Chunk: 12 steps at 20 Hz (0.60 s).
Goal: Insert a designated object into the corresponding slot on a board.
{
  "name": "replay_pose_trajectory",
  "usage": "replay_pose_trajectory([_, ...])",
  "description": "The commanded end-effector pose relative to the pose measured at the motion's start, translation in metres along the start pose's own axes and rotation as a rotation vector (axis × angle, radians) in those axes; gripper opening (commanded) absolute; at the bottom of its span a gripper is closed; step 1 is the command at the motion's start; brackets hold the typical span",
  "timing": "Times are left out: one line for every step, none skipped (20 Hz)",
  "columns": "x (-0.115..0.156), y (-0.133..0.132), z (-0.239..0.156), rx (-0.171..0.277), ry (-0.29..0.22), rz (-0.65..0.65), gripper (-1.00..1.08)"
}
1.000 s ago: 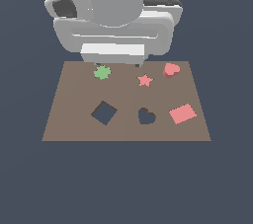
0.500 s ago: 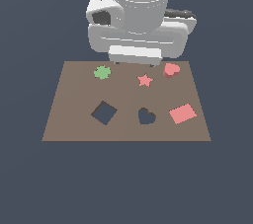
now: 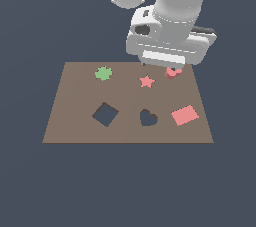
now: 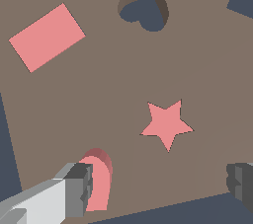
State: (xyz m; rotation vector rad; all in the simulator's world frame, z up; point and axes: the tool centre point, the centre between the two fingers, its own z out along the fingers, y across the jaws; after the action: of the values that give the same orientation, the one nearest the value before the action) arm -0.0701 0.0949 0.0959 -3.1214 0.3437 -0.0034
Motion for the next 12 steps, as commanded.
replay_pose_trajectory([-0.011, -0.015, 0.012, 0.0, 0.0, 0.026, 1.0])
replay_pose_trajectory([-0.015, -0.021, 0.016, 0.0, 0.0, 0.035, 1.0])
replay_pose_trajectory([-0.018, -0.026, 0.02, -0.001, 0.0, 0.043, 1.0])
replay_pose_trajectory([-0.021, -0.031, 0.023, -0.001, -0.001, 0.051, 1.0])
replay_pose_trajectory([-0.024, -0.035, 0.027, -0.001, -0.001, 0.058, 1.0])
replay_pose_trajectory([-0.026, -0.039, 0.03, -0.001, -0.001, 0.064, 1.0])
replay_pose_trajectory([-0.028, -0.043, 0.032, -0.001, -0.001, 0.07, 1.0])
replay_pose_trajectory([-0.03, -0.047, 0.035, -0.001, -0.001, 0.076, 1.0])
replay_pose_trajectory([-0.032, -0.05, 0.037, -0.001, -0.001, 0.08, 1.0])
replay_pose_trajectory([-0.033, -0.053, 0.039, -0.001, -0.002, 0.085, 1.0])
replay_pose_trajectory([-0.035, -0.055, 0.041, -0.001, -0.002, 0.088, 1.0])
replay_pose_trajectory([-0.036, -0.057, 0.043, -0.002, -0.002, 0.091, 1.0])
